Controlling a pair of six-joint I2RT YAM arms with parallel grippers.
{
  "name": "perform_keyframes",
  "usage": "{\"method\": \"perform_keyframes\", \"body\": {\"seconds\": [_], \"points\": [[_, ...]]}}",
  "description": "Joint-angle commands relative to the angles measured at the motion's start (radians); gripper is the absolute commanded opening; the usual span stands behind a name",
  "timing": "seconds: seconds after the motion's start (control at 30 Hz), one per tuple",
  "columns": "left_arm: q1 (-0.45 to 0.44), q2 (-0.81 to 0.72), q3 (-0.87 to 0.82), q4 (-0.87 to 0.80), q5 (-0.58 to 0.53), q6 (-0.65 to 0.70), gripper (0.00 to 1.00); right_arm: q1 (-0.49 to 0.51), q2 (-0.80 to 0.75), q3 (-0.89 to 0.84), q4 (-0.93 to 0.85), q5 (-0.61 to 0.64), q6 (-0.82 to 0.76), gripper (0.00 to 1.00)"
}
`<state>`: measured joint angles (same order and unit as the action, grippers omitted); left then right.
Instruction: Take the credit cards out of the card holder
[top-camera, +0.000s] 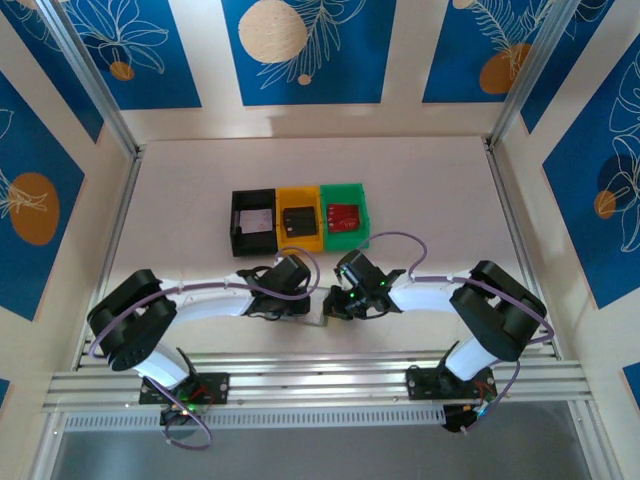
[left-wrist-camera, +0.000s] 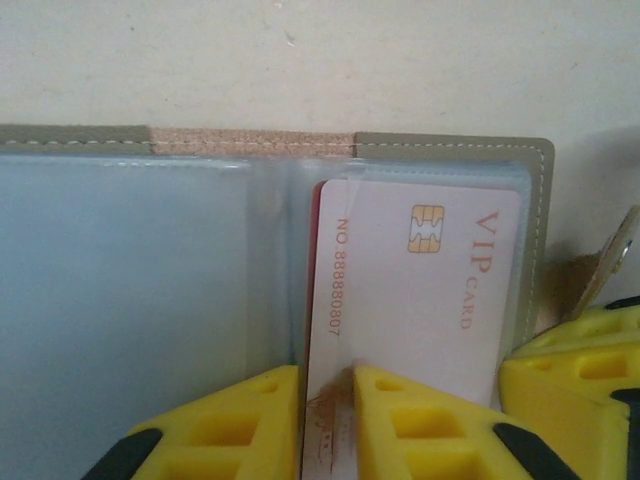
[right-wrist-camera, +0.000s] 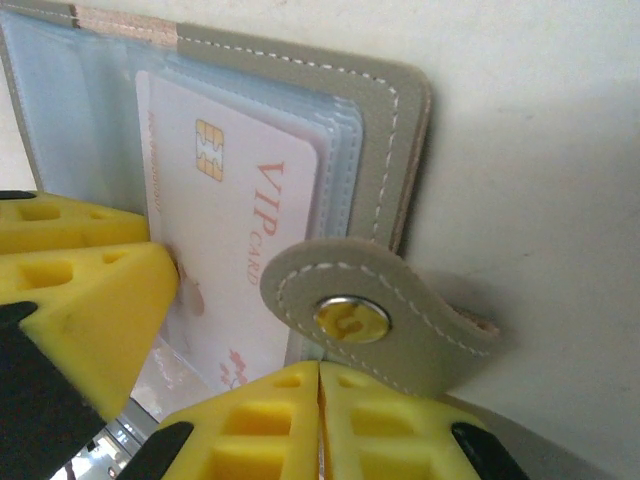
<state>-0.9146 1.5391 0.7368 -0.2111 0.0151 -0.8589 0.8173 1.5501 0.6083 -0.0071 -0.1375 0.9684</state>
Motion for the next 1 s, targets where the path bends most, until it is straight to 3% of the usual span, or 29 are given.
{"method": "perform_keyframes", "body": {"seconds": [0.0, 0.33, 0.97], "points": [[0.008, -0.006, -0.027, 0.026, 0.051, -0.013, 0.16, 0.026, 0.064, -0.015, -0.034, 0.026, 0.018, 0.09], [0.025, -0.054, -0.048, 0.095, 0.123, -0.061, 0.12, 0.032, 0.083, -0.013, -0.023, 0.024, 0.02, 0.09], [0.054, -0.126, -0.113, 0.274, 0.259, -0.154, 0.14, 0.035, 0.09, -0.012, -0.014, 0.022, 0.02, 0.09]]}}
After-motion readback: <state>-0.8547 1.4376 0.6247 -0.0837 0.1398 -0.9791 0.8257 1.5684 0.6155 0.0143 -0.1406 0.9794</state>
